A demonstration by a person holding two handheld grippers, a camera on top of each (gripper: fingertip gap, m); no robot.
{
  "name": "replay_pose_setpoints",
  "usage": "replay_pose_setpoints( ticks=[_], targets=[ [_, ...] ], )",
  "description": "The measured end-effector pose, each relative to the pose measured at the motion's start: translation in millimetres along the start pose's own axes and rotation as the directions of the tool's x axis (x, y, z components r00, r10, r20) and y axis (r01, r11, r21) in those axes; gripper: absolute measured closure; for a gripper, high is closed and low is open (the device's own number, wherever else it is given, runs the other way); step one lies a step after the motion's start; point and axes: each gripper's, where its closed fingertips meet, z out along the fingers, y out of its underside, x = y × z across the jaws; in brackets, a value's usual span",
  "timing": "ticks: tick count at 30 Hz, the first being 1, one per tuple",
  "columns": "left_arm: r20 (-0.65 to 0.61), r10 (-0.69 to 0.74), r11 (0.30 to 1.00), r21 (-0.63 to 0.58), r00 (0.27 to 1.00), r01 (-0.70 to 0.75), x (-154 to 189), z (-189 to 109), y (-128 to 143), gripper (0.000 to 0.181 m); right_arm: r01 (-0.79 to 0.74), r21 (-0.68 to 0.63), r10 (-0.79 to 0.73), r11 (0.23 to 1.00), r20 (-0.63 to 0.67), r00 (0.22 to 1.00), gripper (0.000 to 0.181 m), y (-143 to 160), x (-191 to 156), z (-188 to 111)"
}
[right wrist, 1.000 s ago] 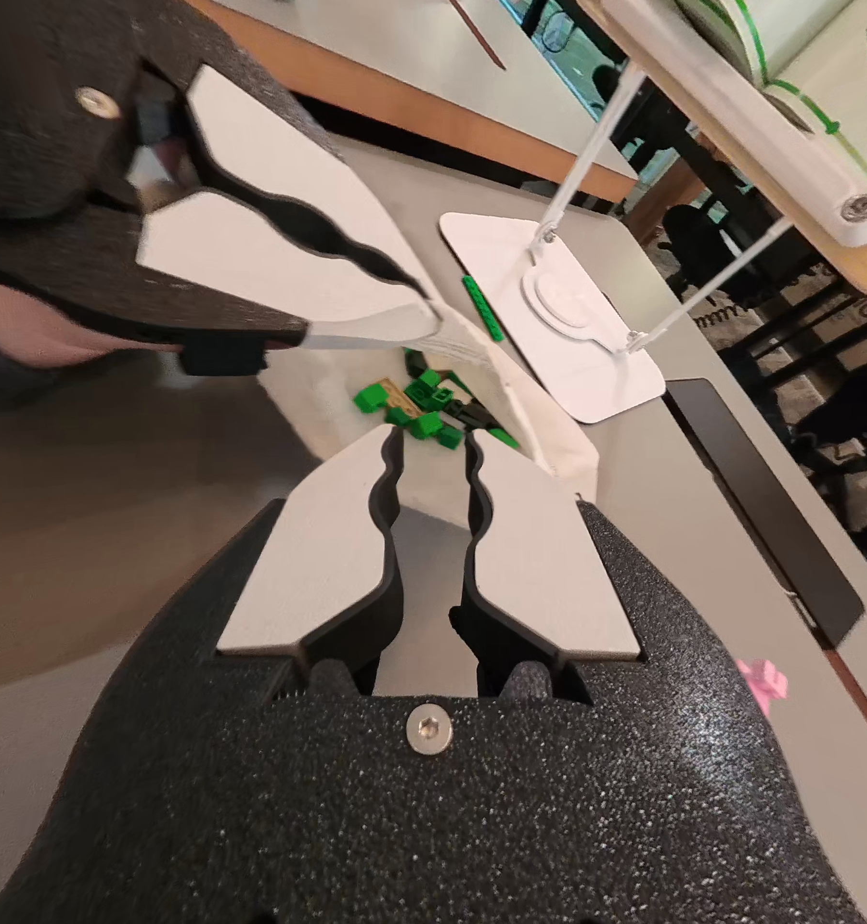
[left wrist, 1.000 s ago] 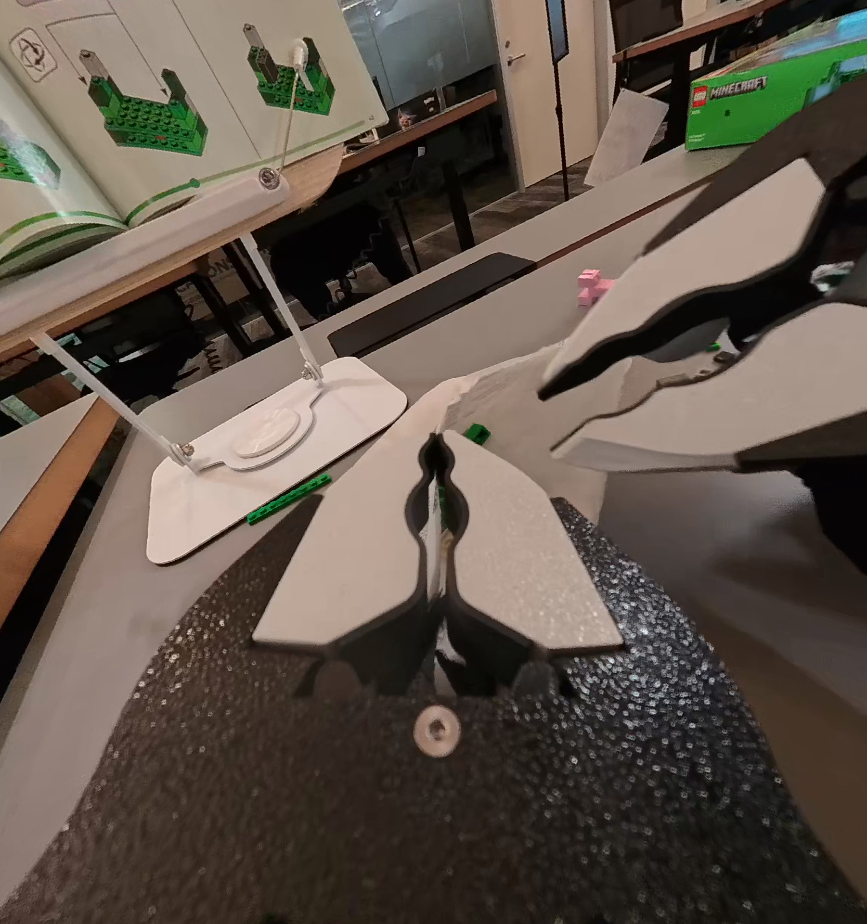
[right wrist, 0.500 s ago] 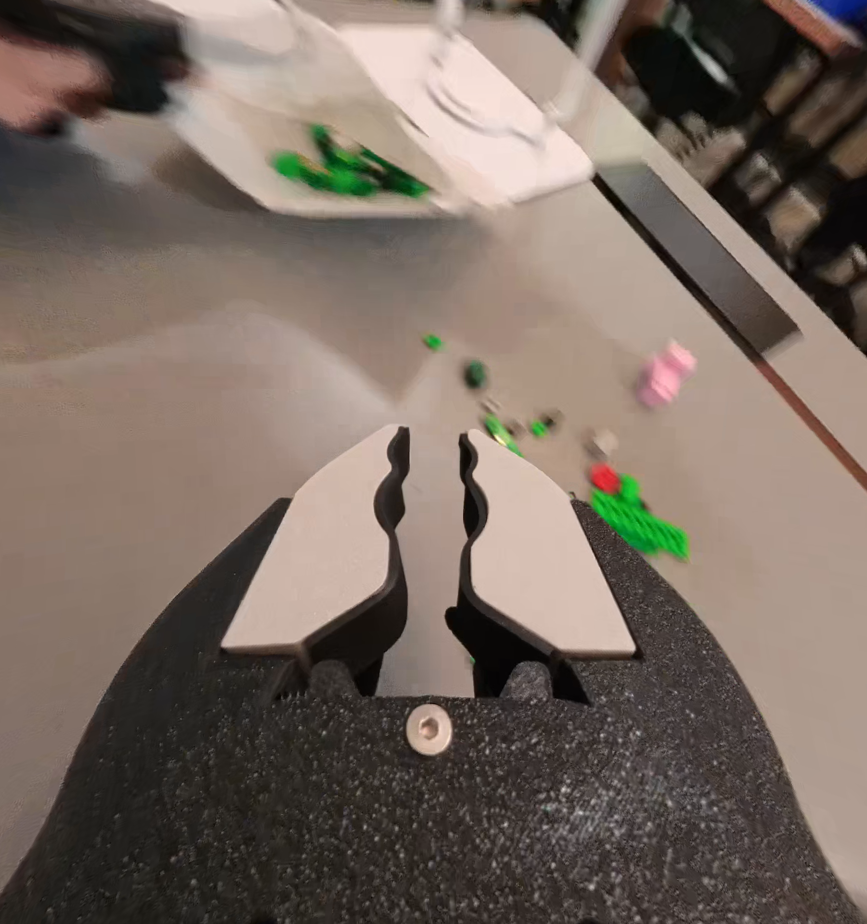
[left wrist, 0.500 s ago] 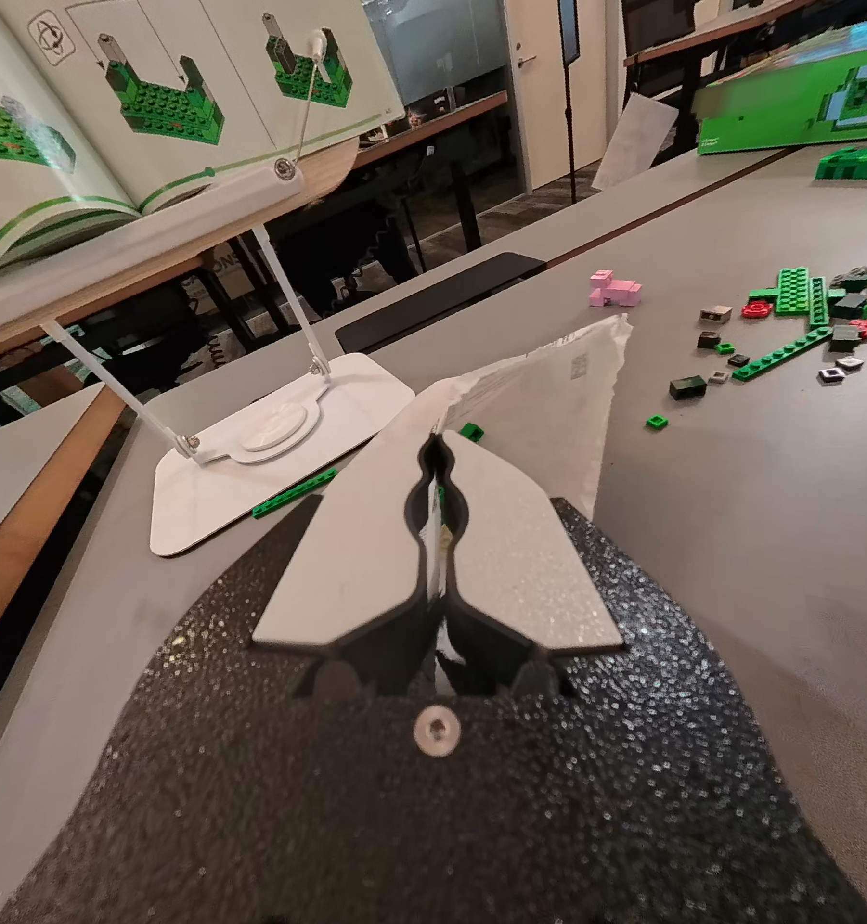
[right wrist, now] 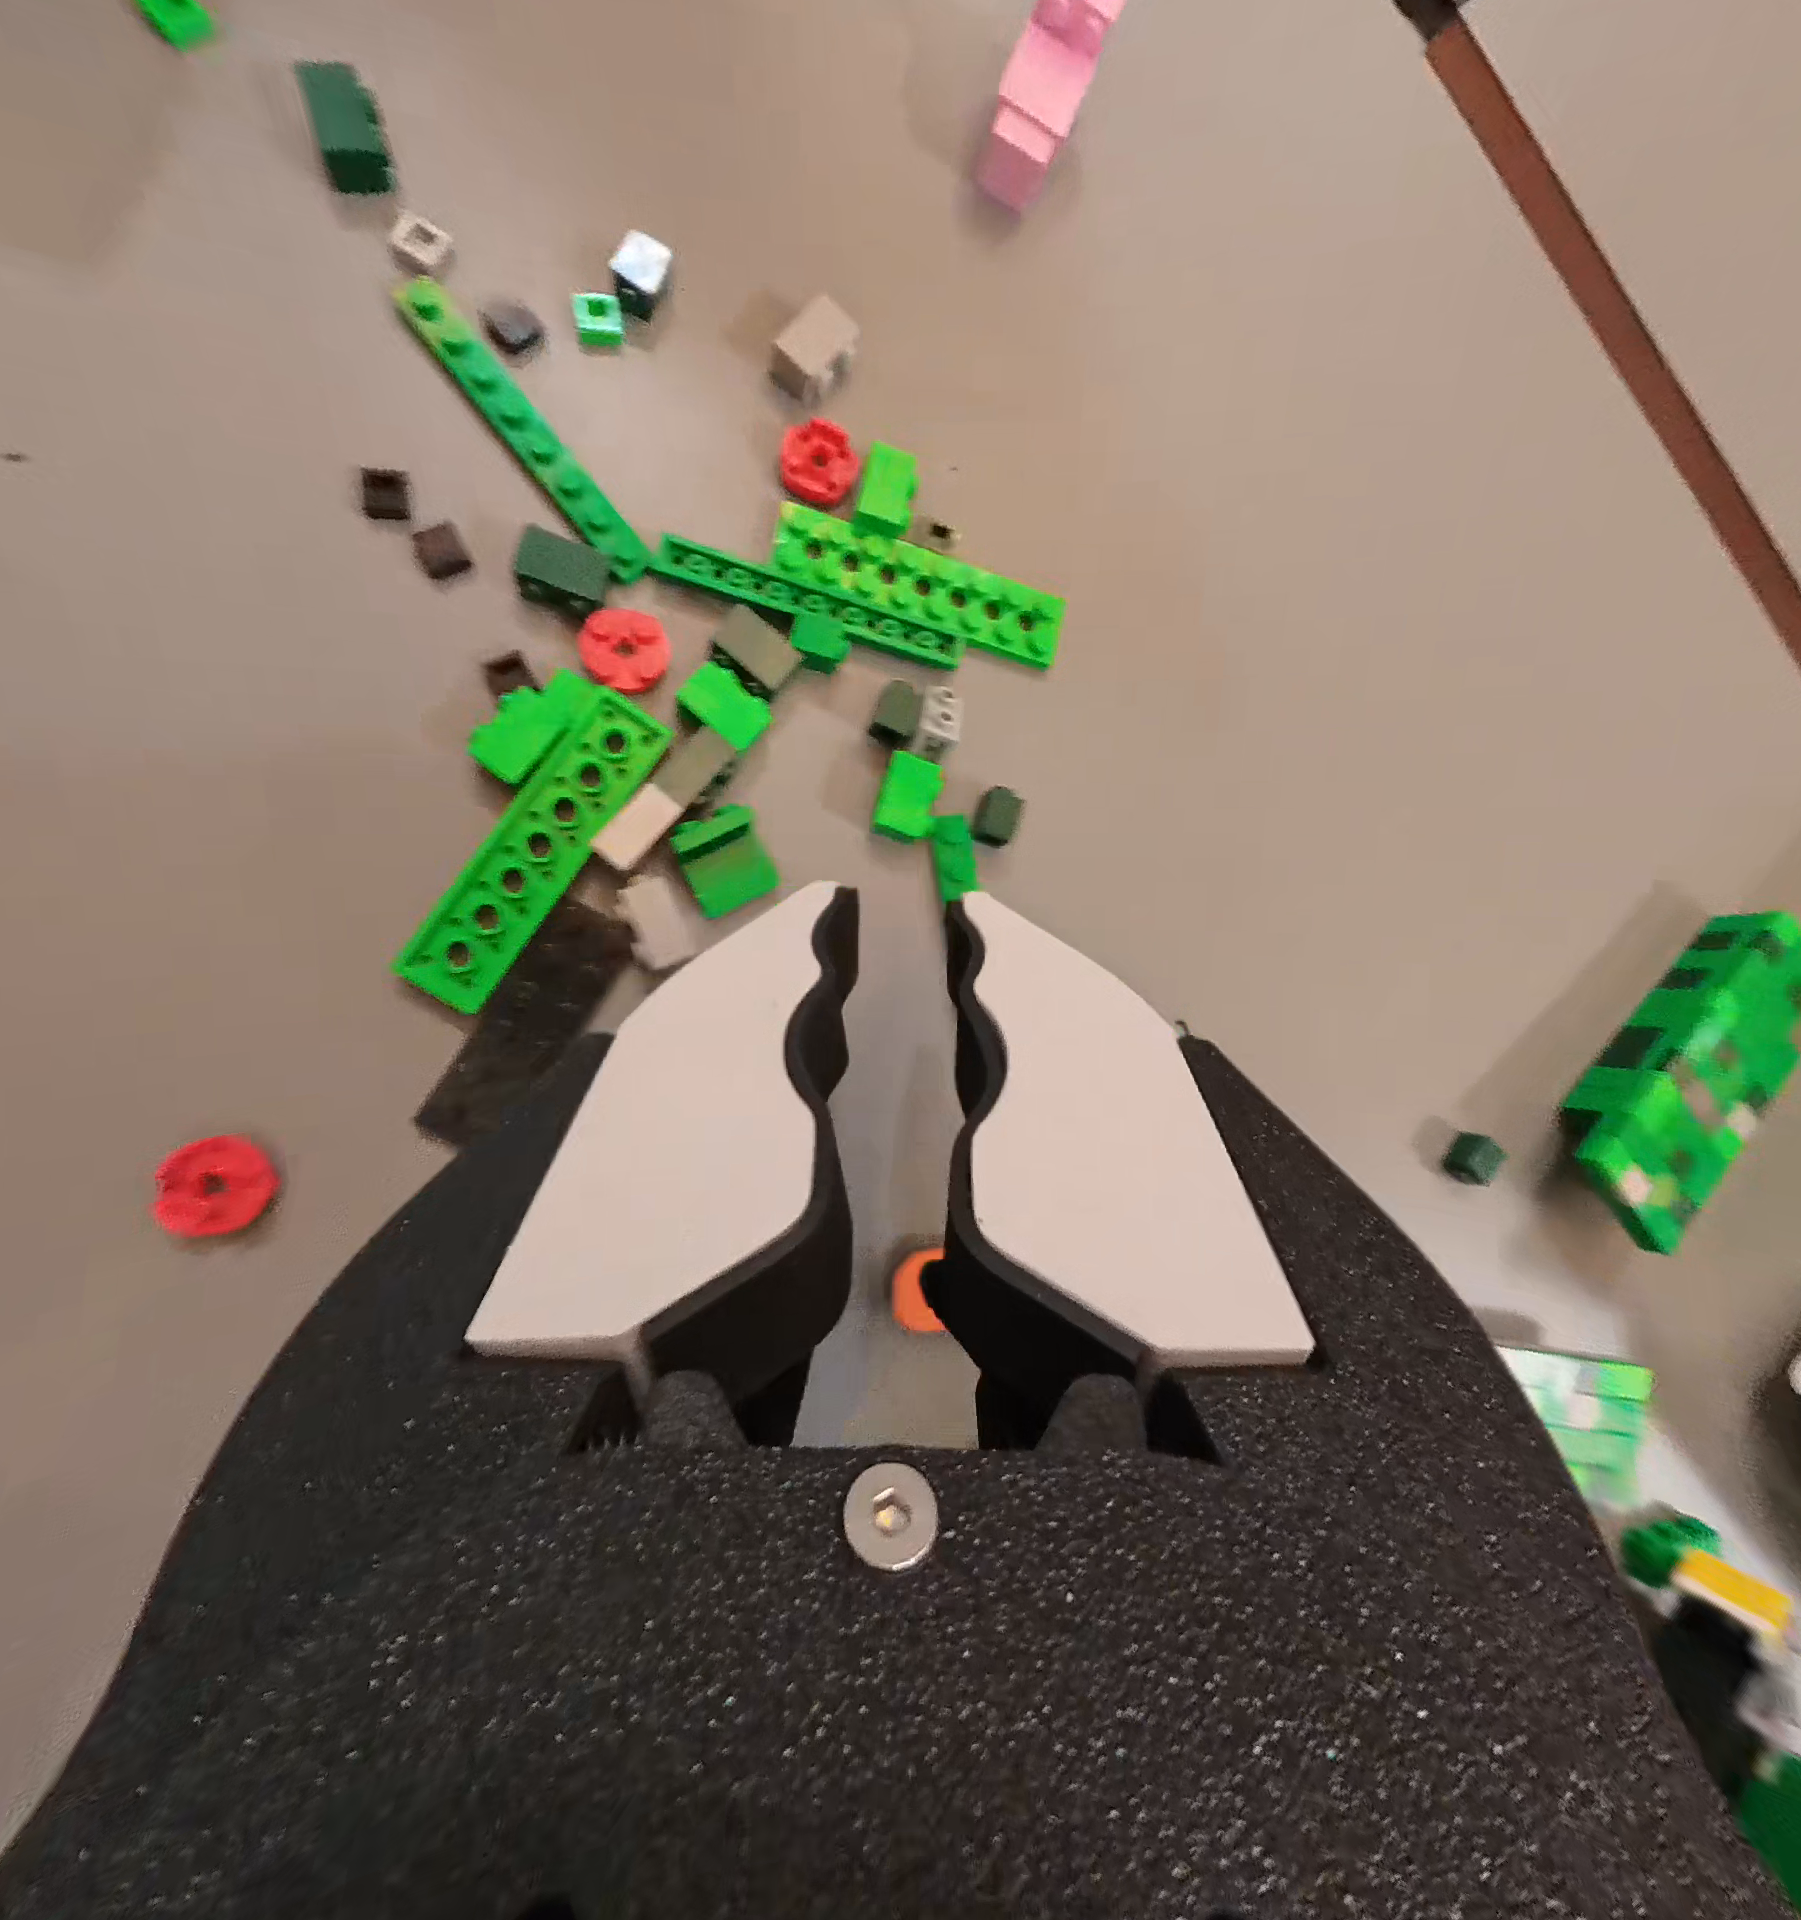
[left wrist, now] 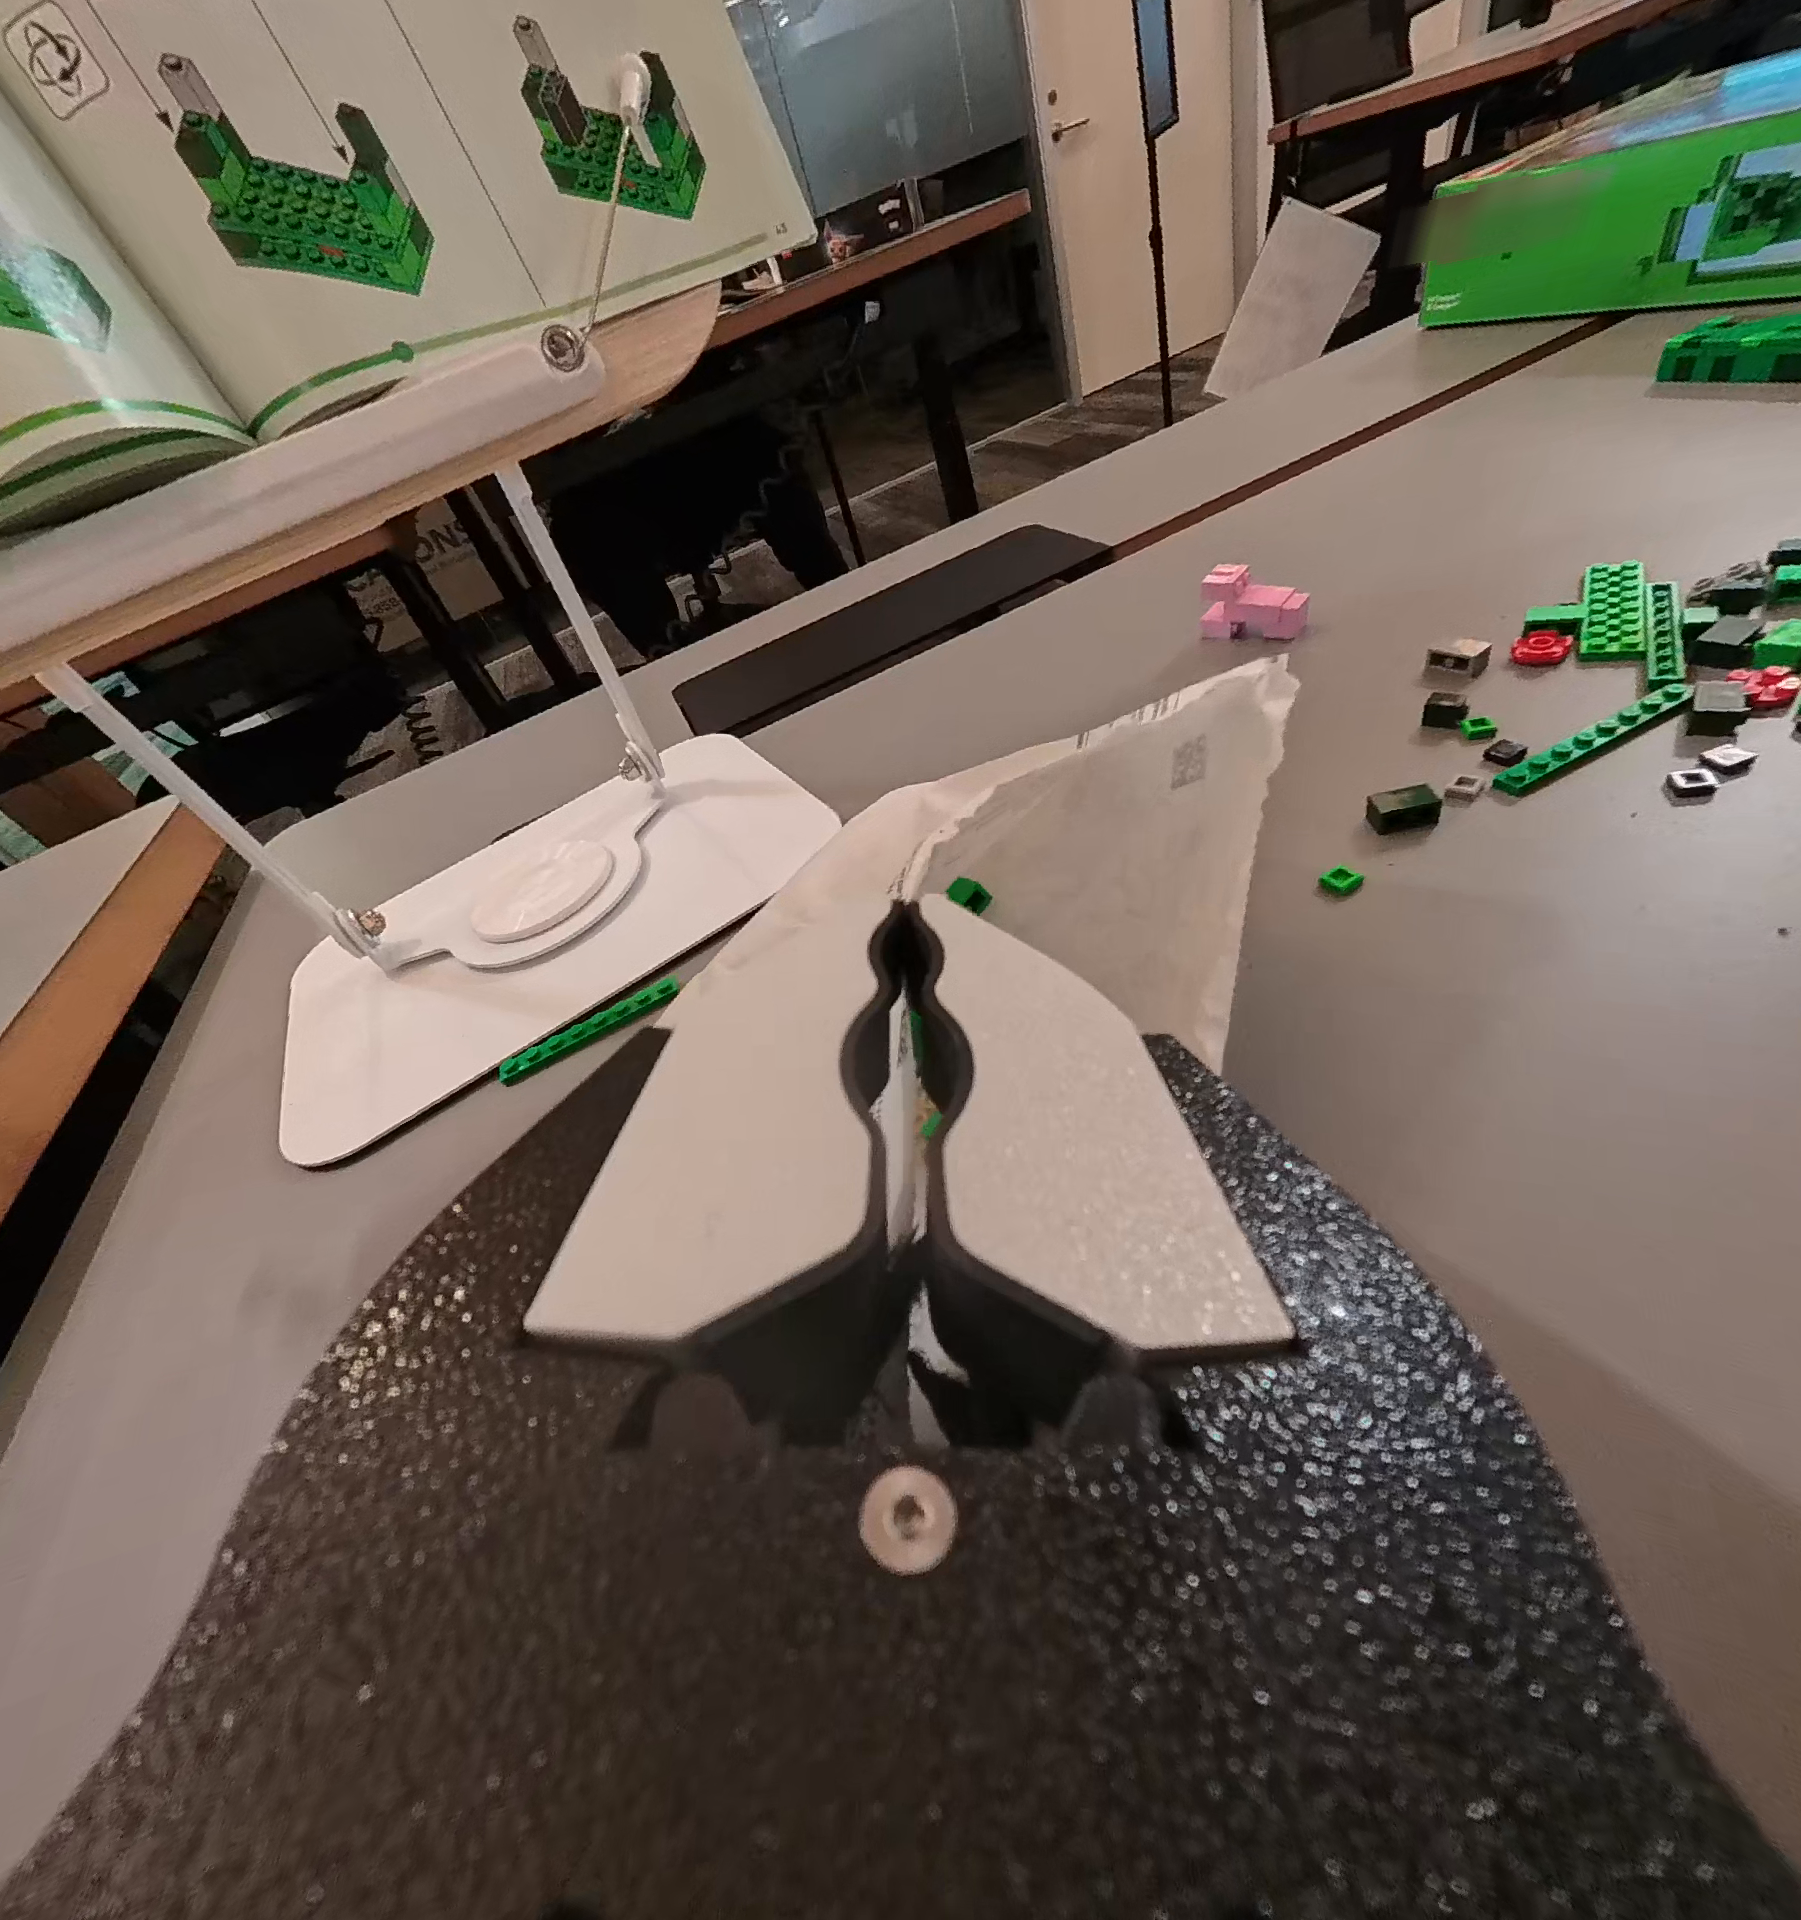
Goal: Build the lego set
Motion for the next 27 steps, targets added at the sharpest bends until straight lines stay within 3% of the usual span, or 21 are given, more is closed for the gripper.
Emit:
replay_pose_setpoints(
  ticks=[8, 14, 22, 25, 27],
  targets=[
    [-0.034, 0.030, 1.000, 0.001, 0.999, -0.030, 11, 3, -1, 0.181, -0.047, -0.096, 0.052, 0.994, 0.056, 0.997, 0.172, 5, 29, 17],
    [-0.040, 0.017, 1.000, -0.002, 0.999, -0.017, 11, 3, 0, 0.181, -0.234, -0.070, 0.242, 0.970, 0.127, 0.962, 0.168, -2, 27, 28],
    [-0.054, 0.023, 1.000, -0.010, 0.998, -0.024, 14, 5, 1, 0.181, -0.269, -0.083, 0.280, 0.960, 0.203, 0.938, 0.173, -3, 21, 36],
    [-0.053, 0.023, 1.000, -0.008, 0.998, -0.024, 14, 5, 0, 0.181, -0.249, -0.011, 0.246, 0.968, 0.202, 0.948, 0.174, -16, 18, 28],
    [-0.052, 0.022, 1.000, -0.005, 0.998, -0.022, 13, 4, -1, 0.181, -0.215, 0.128, 0.179, 0.968, 0.245, 0.953, 0.174, -45, 1, 13]
  ],
)
